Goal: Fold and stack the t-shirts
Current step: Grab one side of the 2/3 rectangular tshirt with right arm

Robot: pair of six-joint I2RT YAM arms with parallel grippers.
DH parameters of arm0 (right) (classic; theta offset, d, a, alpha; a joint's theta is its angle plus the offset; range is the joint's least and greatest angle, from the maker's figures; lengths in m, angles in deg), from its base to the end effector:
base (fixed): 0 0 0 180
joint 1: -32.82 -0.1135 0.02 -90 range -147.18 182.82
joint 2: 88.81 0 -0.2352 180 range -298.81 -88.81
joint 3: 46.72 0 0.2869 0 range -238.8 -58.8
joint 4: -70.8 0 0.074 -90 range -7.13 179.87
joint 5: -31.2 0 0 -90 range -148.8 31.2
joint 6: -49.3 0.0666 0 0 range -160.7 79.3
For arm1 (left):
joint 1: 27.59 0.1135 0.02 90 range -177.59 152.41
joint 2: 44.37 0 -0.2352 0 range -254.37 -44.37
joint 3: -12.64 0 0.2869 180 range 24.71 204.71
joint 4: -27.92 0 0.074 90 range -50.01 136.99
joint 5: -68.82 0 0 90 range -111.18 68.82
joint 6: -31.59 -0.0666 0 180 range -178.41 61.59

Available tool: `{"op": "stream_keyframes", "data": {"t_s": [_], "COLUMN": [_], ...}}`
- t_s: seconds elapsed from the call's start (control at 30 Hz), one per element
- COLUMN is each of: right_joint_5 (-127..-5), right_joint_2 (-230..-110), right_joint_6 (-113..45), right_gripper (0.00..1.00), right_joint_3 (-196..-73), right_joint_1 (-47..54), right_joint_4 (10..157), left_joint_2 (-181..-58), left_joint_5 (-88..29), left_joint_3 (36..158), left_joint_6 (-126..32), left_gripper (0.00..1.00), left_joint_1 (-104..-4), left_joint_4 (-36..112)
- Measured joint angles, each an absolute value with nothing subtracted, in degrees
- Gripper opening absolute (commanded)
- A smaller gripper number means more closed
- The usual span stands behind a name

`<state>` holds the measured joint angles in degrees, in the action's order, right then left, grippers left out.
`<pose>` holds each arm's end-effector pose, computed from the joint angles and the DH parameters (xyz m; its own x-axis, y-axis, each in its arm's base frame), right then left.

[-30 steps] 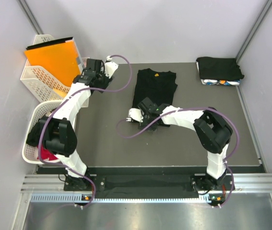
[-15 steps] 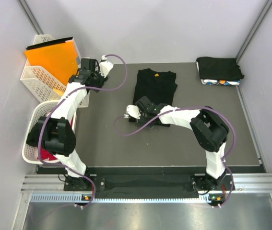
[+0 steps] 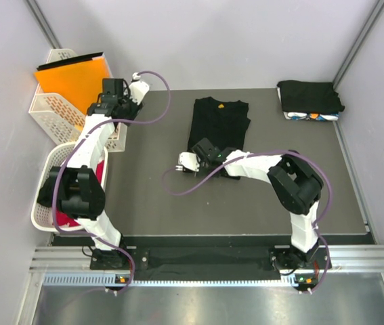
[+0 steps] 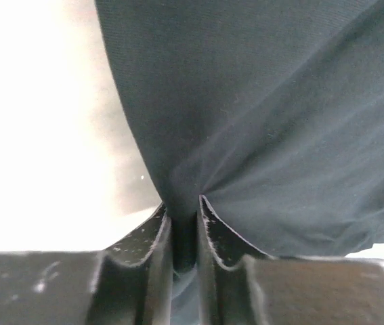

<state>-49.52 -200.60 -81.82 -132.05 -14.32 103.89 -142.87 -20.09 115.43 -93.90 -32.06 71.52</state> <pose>0.3037 0.3115 0.0836 -0.0026 -0.9569 -0.2904 -0.8887 0.1353 -0.4380 0.4484 -0.0338 0.2785 -0.4775 0.6196 -0.6230 0.4182 0.7839 0.4590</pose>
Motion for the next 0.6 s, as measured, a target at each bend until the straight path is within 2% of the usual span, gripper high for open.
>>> {"op": "stream_keyframes", "data": {"t_s": [0.1, 0.37, 0.6], "right_joint_5": [-50.68, -60.6, -70.87], "right_joint_2": [-199.95, -199.01, -197.37], "right_joint_6": [-82.65, -84.25, -89.12], "right_gripper": [0.06, 0.11, 0.11], "right_joint_3": [-132.05, -137.1, -142.28], "right_joint_1": [-14.17, -13.77, -13.77], "right_joint_4": [105.25, 122.67, 140.26], "left_joint_2": [-142.87, -143.0, -143.33], "left_joint_5": [-20.12, -20.27, -20.27], "left_joint_3": [115.95, 116.96, 118.6], "left_joint_6": [-94.2, -94.64, -94.66], "left_gripper": [0.54, 0.54, 0.55], "left_joint_1": [-32.06, -31.99, -31.99], "left_joint_4": [71.54, 71.67, 72.42]}}
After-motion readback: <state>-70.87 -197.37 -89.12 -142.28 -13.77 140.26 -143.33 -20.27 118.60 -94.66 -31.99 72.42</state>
